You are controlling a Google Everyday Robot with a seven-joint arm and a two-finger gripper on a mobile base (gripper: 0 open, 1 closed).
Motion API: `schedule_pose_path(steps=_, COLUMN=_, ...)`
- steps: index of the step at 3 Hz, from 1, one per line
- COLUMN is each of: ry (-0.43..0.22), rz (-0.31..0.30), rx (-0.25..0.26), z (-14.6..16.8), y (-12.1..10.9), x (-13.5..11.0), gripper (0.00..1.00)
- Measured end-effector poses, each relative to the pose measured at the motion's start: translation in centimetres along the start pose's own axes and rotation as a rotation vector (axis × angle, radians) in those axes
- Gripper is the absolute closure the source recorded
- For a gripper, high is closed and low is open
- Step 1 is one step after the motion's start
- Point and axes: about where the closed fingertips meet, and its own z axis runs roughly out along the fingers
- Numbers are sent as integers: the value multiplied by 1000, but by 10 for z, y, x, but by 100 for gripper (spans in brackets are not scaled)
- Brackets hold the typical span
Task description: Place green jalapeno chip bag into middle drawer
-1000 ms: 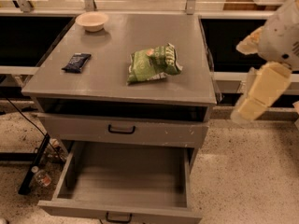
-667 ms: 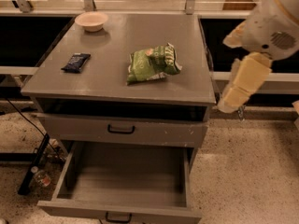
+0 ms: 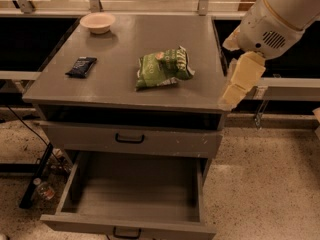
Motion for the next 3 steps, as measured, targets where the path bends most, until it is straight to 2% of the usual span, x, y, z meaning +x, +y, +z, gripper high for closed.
schedule_pose_path(steps=1, ry=-35, rz=6, rx=12, z=7, y=-11, x=-10, gripper=0)
schedule_pose_path(steps=2, ry=-73, rz=-17, rx=37, z=20, y=-45, x=-43, gripper=0)
schedule_pose_path(steps=3, ry=-64, rz=-71, rx=34, z=54, y=-87, x=-95, gripper=0)
